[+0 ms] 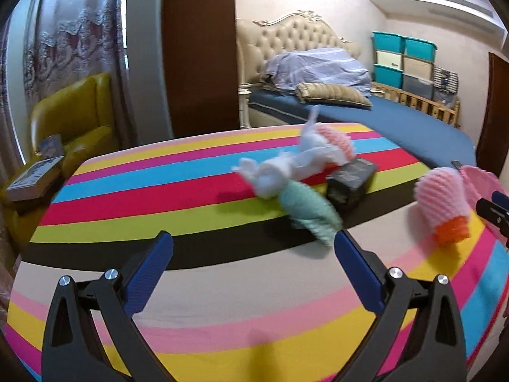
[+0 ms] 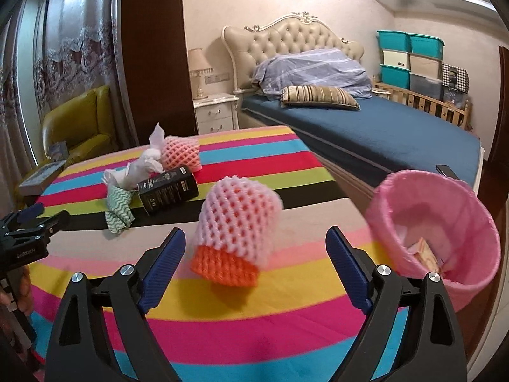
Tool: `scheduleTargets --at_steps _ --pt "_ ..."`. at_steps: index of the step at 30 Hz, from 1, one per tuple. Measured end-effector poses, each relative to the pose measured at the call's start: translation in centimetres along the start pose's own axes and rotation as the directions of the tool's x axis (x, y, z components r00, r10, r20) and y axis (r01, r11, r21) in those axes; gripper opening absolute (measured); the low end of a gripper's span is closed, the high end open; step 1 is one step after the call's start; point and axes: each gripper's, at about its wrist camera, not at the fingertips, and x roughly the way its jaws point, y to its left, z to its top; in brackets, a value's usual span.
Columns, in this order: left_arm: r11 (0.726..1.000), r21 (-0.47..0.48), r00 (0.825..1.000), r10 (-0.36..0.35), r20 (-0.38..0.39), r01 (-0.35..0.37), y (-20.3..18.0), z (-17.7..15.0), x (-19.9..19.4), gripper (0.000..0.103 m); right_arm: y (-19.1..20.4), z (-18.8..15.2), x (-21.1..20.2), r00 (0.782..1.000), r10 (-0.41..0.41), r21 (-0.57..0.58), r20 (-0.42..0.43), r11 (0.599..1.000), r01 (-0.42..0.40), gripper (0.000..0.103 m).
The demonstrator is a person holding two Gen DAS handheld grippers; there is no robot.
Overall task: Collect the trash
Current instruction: 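Move both open tools back over the table items, then grasp the pink-and-orange foam fruit net with the right tool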
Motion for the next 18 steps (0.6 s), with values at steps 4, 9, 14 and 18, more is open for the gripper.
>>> scheduleTargets --at_steps 4,9,14,18 --pt "0.998 -0.026 0.998 -0.055 -0.017 0.054 1.1 -0.1 0.4 0.098 0.7 0.5 1.8 1.0 -0.001 0.027 -0.026 1.0 0.002 0.085" --pt "0.996 -0.029 0.994 -0.09 -0.066 0.088 1.0 -0.1 1.2 0.098 1.0 1.4 3.4 0.999 -0.033 0.057 -0.034 0.998 0.035 0.085" --pt "0.994 -0.024 0.988 -0.106 -0.109 0.104 0.4 -0.1 2.1 0.098 1.0 1.5 5.4 0.995 -0.054 0.075 -0.084 0.995 0.061 0.085" --pt "0.99 -0.067 0.983 -0.13 -0.133 0.122 1.1 -0.2 2.7 0.098 1.3 1.6 6.3 0.991 -0.062 0.066 -0.12 0.995 0.07 0.085"
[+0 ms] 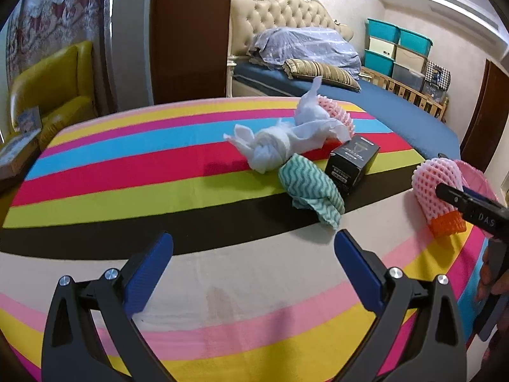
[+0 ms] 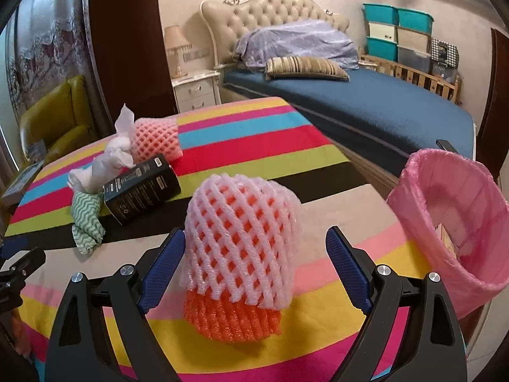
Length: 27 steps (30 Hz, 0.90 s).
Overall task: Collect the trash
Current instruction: 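Grasp the pink-and-orange foam fruit net with the right tool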
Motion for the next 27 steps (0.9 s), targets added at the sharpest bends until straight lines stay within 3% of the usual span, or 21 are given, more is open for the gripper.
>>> scheduleTargets --at_steps 7,11,19,23,27 --pt "0.995 -0.094 0.998 0.032 -0.053 -0.037 1.5 0.0 0.9 0.097 -0.1 0.1 1.9 0.996 -0.02 0.007 -0.086 1.0 0.021 0.084" --pt "0.992 -0.115 0.997 0.042 -0.065 -0.05 1.7 0.0 1.1 0.097 -0.1 0.0 2.0 0.996 -0.023 0.012 -0.087 1.0 0.024 0.083" --pt "0.996 -0.046 0.995 0.077 -0.056 -0.08 0.2 0.2 1.0 0.097 -0.7 -0.2 1.6 0.997 -0.022 0.049 -0.07 0.998 0.026 0.077" --pt "0.998 -0.036 0.997 0.057 -0.057 -0.059 -0.3 0.2 1.0 0.098 -0.6 -0.1 1.6 0.997 -0.008 0.045 -0.072 0.999 0.012 0.075" --pt "0.996 -0.085 0.998 -0.008 -0.069 0.002 -0.1 0.0 1.1 0.098 -0.3 -0.1 1.8 0.997 0.013 0.034 -0.077 0.999 -0.011 0.061"
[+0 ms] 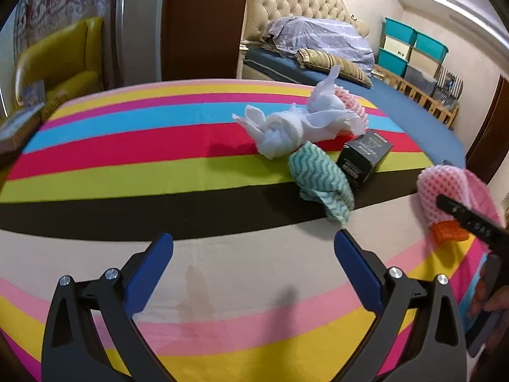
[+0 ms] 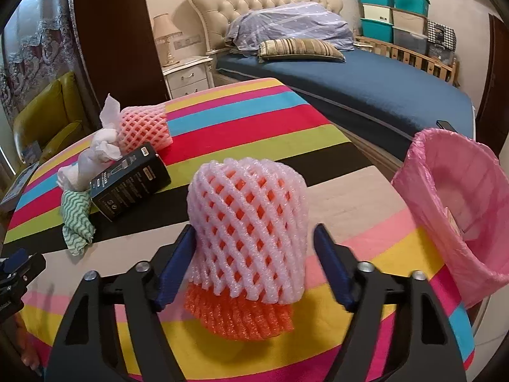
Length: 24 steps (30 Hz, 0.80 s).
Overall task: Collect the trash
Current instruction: 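Grasp the pink-and-orange foam fruit net with the right tool, then grasp the green-white cloth with the left tool while the right tool holds the fruit net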
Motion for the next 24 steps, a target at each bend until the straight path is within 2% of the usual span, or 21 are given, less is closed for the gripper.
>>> scheduleTargets --at_steps 1,3,6,8,10,13,15,17,20,22,24 --pt "1.0 -0.003 1.0 -0.012 -0.011 0.012 -0.3 0.0 0.2 0.098 0.1 0.0 0.0 1.0 0.005 -0.004 0.001 1.0 -0.005 0.059" --pt "1.0 -0.001 0.999 -0.028 -0.021 0.027 -0.8 0.2 0.6 0.098 0.4 0.0 -0.4 1.0 0.005 -0.021 0.02 1.0 -0.004 0.044" --pt "0.999 0.002 0.999 -0.048 -0.024 0.048 -2.0 0.6 1.0 0.098 1.3 -0.1 -0.8 0.999 0.003 -0.06 0.039 0.998 -0.001 0.037" --pt "0.998 -0.009 0.997 -0.065 -0.047 0.065 -2.8 1.3 1.4 0.098 1.5 -0.1 -0.9 0.999 0.007 -0.072 0.041 0.997 -0.004 0.036" --pt "0.998 -0.027 0.997 -0.063 -0.037 0.062 -3.1 1.8 1.3 0.098 1.5 -0.1 -0.9 0.999 0.019 -0.074 0.037 0.997 -0.016 0.035" --pt "0.999 -0.041 1.0 -0.025 0.019 0.026 -3.6 3.0 1.2 0.098 1.4 -0.1 -0.8 0.999 0.032 -0.075 0.03 0.997 -0.03 0.035" --pt "0.999 -0.037 1.0 0.009 0.009 -0.009 -3.8 3.7 2.2 0.097 1.3 -0.1 -0.7 0.999 0.038 -0.071 0.024 0.997 -0.036 0.035" --pt "0.999 -0.051 1.0 0.005 -0.013 -0.006 -3.7 4.0 3.2 0.097 1.1 -0.1 -0.7 0.999 0.046 -0.061 0.02 0.997 -0.045 0.035" --pt "0.999 -0.054 1.0 0.008 0.01 -0.007 -3.9 4.5 3.6 0.095 0.9 0.0 -0.5 0.998 0.053 -0.051 0.012 0.997 -0.053 0.035" --pt "0.999 -0.03 1.0 0.013 0.021 -0.012 -4.4 4.8 4.1 0.088 0.9 0.0 -0.5 0.998 0.056 -0.047 0.009 0.997 -0.055 0.035" --pt "1.0 0.002 1.0 0.021 -0.005 -0.021 -4.9 5.1 4.9 0.069 0.9 0.0 -0.5 0.998 0.056 -0.047 0.009 0.997 -0.055 0.035"
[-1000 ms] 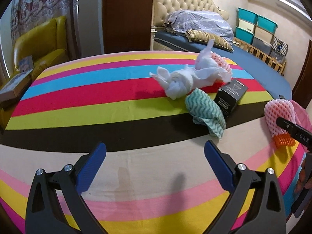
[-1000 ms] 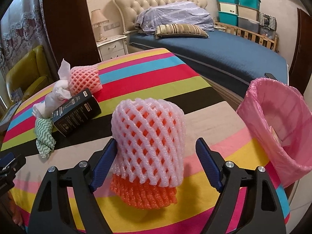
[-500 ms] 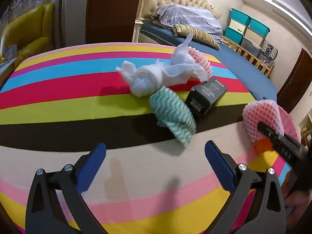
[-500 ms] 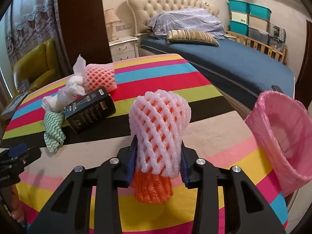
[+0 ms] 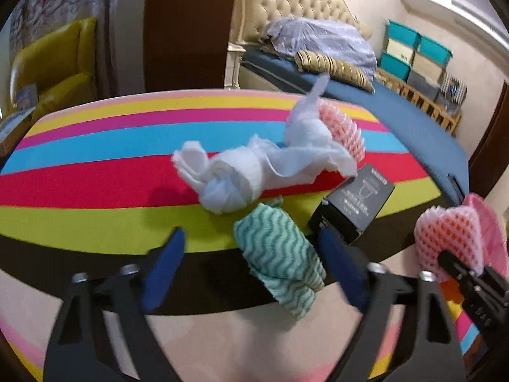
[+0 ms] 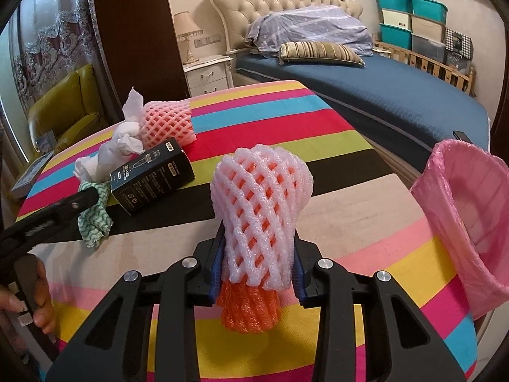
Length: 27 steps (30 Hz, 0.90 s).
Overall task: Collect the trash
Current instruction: 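Grasp the green-white cloth with the left tool while the right tool holds the fruit net, then carry the cloth and fruit net in both tools over the pink wastebasket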
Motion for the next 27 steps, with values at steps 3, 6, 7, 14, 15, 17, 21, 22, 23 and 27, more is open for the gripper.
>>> scheduleTargets --at_steps 3,6,7,14,15,17,21,22,23,27 --pt "0.999 -0.011 0.998 -0.046 -0.046 0.046 0.1 -0.4 0.7 0.049 -0.1 0.0 0.1 1.0 0.003 0.005 -0.001 1.0 -0.003 0.035" --pt "0.998 0.026 0.998 -0.056 -0.038 0.057 -0.4 -0.8 0.2 0.034 0.0 0.1 0.2 1.0 0.006 0.008 -0.003 1.0 -0.006 0.035" --pt "0.998 0.045 0.998 -0.052 -0.036 0.053 -0.6 -1.1 -0.1 0.033 0.0 0.1 0.2 1.0 0.005 0.007 -0.003 1.0 -0.005 0.035" --pt "0.993 0.099 0.998 -0.056 -0.007 0.057 -1.1 -2.7 -1.9 0.031 -0.1 0.1 0.3 1.0 0.012 0.02 -0.001 1.0 -0.012 0.035" --pt "0.993 0.109 0.999 -0.051 0.003 0.051 -1.3 -2.9 -2.1 0.031 -0.2 0.1 0.3 1.0 0.014 0.023 -0.001 1.0 -0.014 0.035" --pt "0.991 0.13 0.999 -0.045 0.02 0.042 -1.6 -3.0 -2.6 0.031 -0.2 0.1 0.2 1.0 0.016 0.027 0.001 1.0 -0.016 0.035" --pt "0.989 0.144 0.998 -0.046 0.037 0.04 -1.9 -3.2 -3.2 0.031 -0.3 0.0 0.0 1.0 0.015 0.027 0.01 1.0 -0.015 0.035" --pt "0.988 0.147 0.998 -0.046 0.04 0.04 -1.8 -3.3 -3.4 0.031 -0.2 0.0 -0.1 1.0 0.015 0.026 0.015 1.0 -0.015 0.035" --pt "0.988 0.15 0.998 -0.046 0.043 0.039 -1.9 -3.3 -3.6 0.031 -0.3 0.0 -0.2 1.0 0.014 0.026 0.02 1.0 -0.015 0.035" --pt "0.987 0.155 0.997 -0.046 0.059 0.036 -1.8 -3.5 -4.4 0.031 -0.4 -0.1 -0.9 0.999 0.014 0.031 0.05 0.999 -0.015 0.035"
